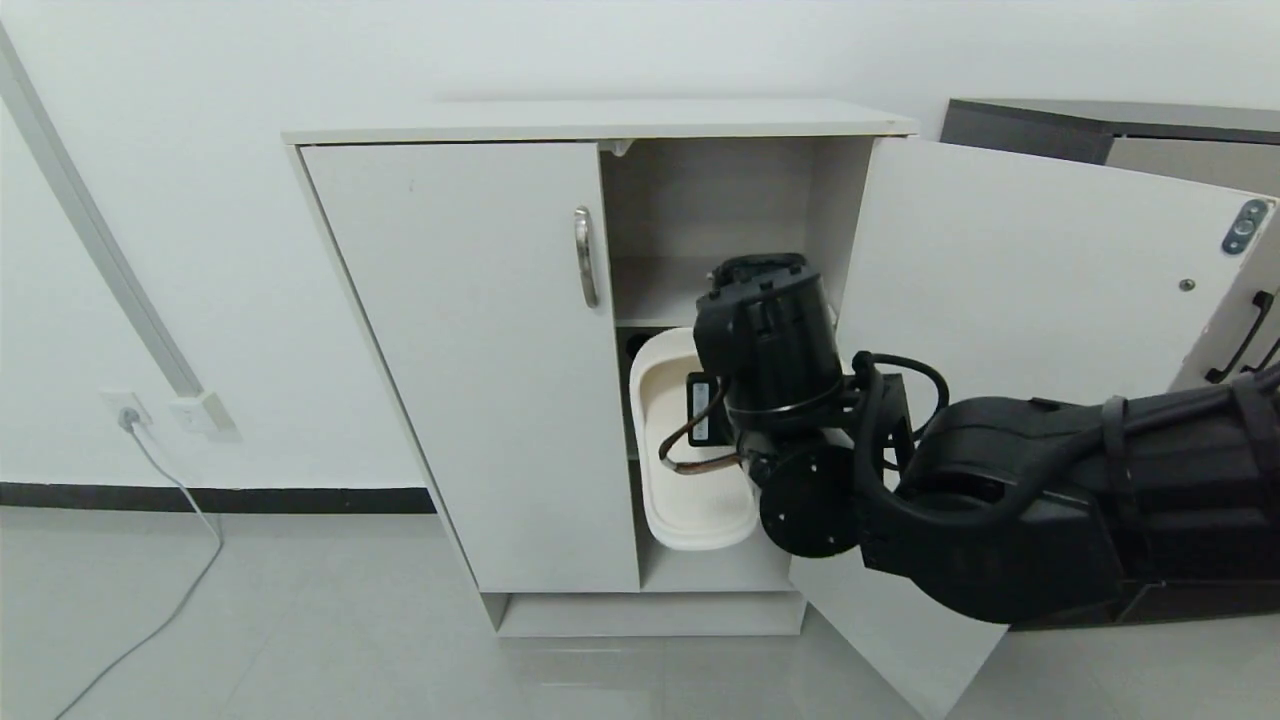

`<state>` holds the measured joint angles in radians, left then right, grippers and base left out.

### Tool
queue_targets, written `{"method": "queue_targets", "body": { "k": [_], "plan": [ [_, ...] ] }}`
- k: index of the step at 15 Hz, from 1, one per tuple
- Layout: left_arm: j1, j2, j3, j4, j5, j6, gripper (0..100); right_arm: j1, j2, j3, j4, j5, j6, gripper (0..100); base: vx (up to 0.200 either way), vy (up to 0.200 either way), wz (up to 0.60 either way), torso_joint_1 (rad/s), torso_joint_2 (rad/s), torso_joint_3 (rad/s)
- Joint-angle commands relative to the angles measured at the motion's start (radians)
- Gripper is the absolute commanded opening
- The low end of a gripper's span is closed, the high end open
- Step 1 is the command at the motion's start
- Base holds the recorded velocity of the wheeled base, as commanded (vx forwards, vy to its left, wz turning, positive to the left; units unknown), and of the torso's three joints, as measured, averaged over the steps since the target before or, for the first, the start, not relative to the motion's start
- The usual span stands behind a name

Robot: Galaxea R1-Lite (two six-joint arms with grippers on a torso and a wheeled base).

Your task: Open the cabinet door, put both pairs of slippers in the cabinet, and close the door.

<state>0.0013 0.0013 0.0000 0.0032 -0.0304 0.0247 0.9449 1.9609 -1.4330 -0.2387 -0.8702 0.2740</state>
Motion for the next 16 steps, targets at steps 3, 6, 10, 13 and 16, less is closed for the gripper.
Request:
{"method": "queue_targets", "body": {
  "k": [3, 6, 10, 13, 16],
  "plan": [
    [0.000, 0.000, 0.000, 0.000, 0.001, 0.000, 0, 0.002, 0.018, -0.067, 0.012, -0.016, -0.018, 0, 0.000, 0.000, 0.00, 0.000, 0.00, 0.000],
    [0.000, 0.000, 0.000, 0.000, 0.000, 0.000, 0, 0.000, 0.021, -0.067, 0.015, -0.016, -0.018, 0, 0.067, 0.000, 0.00, -0.001, 0.00, 0.001],
    [0.000, 0.000, 0.000, 0.000, 0.000, 0.000, 0, -0.005, 0.023, -0.067, 0.015, -0.016, -0.018, 0, 0.200, 0.000, 0.00, 0.004, 0.01, 0.005],
    [0.000, -0.001, 0.000, 0.000, 0.000, 0.000, 0, -0.006, 0.023, -0.067, 0.015, -0.016, -0.018, 0, 0.200, 0.000, 0.00, 0.001, 0.00, 0.001],
    [0.000, 0.000, 0.000, 0.000, 0.000, 0.000, 0, -0.009, 0.023, -0.067, 0.015, -0.016, -0.018, 0, 0.200, 0.000, 0.00, 0.002, 0.00, 0.002]
  ]
}}
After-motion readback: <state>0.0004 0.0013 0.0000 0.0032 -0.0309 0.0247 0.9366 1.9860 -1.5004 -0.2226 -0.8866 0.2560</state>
